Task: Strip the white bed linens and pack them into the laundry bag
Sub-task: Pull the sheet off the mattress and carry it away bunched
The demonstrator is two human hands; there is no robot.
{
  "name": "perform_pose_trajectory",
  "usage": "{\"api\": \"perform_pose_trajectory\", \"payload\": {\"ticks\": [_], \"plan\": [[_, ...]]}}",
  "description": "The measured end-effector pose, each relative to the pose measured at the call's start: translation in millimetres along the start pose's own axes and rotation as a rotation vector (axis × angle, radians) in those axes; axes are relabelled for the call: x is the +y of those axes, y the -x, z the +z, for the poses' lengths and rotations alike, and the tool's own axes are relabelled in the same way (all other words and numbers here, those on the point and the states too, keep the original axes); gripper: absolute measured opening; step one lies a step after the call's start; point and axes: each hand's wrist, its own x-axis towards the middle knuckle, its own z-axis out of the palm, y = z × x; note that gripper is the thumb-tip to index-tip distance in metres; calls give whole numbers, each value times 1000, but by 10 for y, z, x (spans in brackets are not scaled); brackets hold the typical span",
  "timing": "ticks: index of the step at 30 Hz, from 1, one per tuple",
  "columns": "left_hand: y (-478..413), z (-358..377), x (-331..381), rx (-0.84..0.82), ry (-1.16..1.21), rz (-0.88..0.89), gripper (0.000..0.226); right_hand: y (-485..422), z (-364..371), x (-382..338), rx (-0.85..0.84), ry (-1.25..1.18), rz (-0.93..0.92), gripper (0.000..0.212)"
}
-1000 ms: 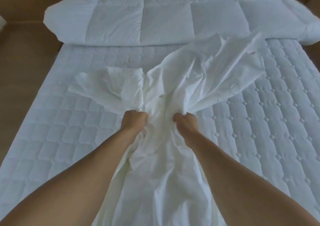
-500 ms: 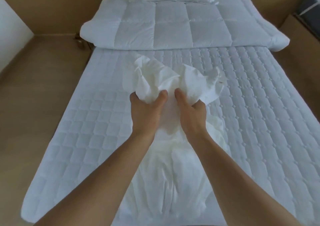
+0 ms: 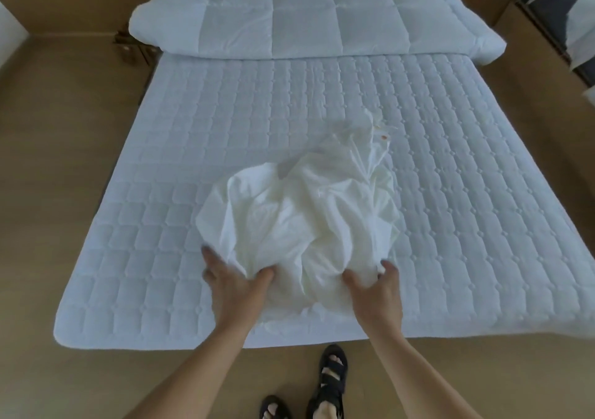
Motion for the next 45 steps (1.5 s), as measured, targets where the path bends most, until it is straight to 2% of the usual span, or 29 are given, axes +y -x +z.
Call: {"api": "perform_pose_trajectory", "payload": {"ticks": [1,3,5,6,9,11,12,15,18,22,26,27,31,33,38,41,45], "plan": [[-81,-38,98,33,-98,142,123,-22,2,-102,46,57,-136,82],[-298,-70,345,67,-297,410,113,-75,26,-390,100,136,-402,85],[-575,-23,614,63,-535,558,97,-225,113,-665,79,253,-550,85],[-715,26,715,30,-634,567,93,-333,175,-760,55,340,-586,85],[-1027,304,693,-208,-722,349,88,-694,380,-765,-77,602,-574,85],[-1056,558,387,-365,-715,195,80,-850,543,-520,-182,714,-504,88],[-1017,678,176,-393,-734,167,78,-896,629,-343,-215,753,-471,90],[-910,993,-386,-316,-834,228,80,-1003,871,151,-215,795,-419,88],[-989,1203,-622,-242,-844,264,79,-1162,1063,350,-178,795,-411,84],[-1080,1288,-617,-253,-893,266,75,-1252,1143,369,-183,775,-400,84],[-1055,1089,-324,-308,-858,244,80,-1177,959,135,-233,785,-391,86],[-1077,1021,-211,-284,-832,257,83,-1167,886,26,-200,766,-418,85],[-1353,934,353,-36,-740,430,86,-1355,687,-512,108,667,-595,76],[-1622,1010,633,-11,-731,441,85,-1648,655,-790,142,643,-585,80],[-2351,1285,869,-109,-764,136,84,-2561,629,-1145,45,686,-409,108],[-2659,1420,832,-116,-678,-93,91,-3053,657,-1178,-4,702,-271,122],[-2932,1549,808,-136,-535,-196,100,-3501,722,-1151,-54,640,-152,135]]}}
